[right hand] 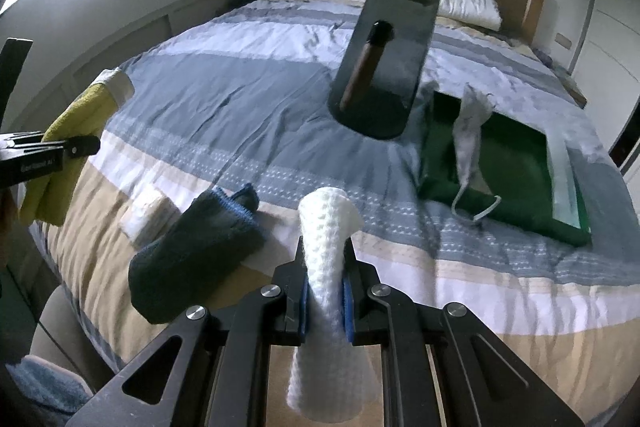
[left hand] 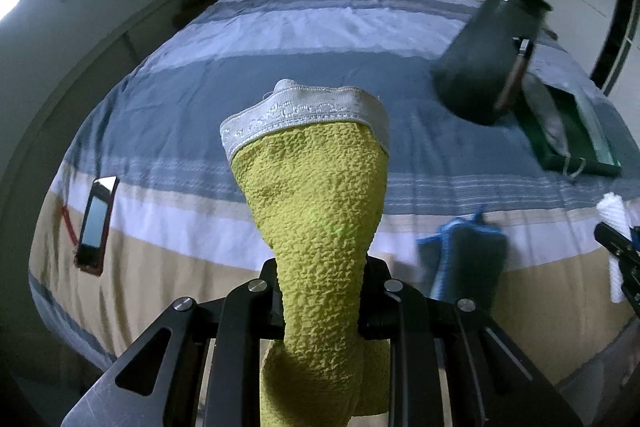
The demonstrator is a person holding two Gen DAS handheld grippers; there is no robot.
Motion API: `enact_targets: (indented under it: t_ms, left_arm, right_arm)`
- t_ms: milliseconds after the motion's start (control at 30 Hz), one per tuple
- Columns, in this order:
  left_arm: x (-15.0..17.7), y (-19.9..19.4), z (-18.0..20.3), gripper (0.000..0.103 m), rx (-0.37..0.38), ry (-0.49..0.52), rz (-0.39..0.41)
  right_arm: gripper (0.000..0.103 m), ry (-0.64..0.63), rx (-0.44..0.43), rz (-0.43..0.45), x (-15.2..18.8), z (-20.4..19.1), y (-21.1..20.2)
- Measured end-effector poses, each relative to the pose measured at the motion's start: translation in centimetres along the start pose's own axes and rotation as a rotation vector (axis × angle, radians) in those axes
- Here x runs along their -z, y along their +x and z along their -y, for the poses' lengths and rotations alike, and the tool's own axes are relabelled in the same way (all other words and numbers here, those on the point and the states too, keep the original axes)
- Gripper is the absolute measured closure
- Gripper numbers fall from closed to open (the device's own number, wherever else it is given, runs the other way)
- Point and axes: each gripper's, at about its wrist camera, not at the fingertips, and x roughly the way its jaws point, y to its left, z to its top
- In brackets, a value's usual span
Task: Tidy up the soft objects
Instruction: 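Lift the yellow towel with the left tool while the right tool lifts the white cloth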
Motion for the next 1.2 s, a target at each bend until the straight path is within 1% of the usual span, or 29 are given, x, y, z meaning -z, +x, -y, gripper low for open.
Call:
enact_targets:
  t_ms: [367,500,633,867,1000,1200]
  left_arm:
    - [-1.2,-1.4,7.3,0.083,0.07,0.079,0.012]
    - [-1.7,-1.7,10.2,0.083,0.106,0.095,0.01]
    - [-2.4,-1.6,13.9,0.083,0.138,0.14,0.011]
    - [-4.2,-1.1,20.5,0.083,0.228,0.199,0.012]
    - [-5.6,-0.7,23.9,0.083,0.266,0.223,0.024]
    - [-8.2,0.0,28.3,0.084,0.293,0.25,0.047]
  right_arm:
    - [0.091,0.036,0.03,0.026,0.1,3.2,-2.6]
    - [0.091,0.06,0.049,0.029,0.0,5.1,-3.1]
    - [0.091,0.087,0.076,0.03,0.0,7.5,-3.2]
    - [0.091,0.144,0.121,0.043,-0.4,12.1,-3.0]
    - [0.091,0.165,0.143,0.052,-0.9,14.6,-2.7]
    - [0.091,0.186,0.169,0.066,-2.4,18.1,-1.3]
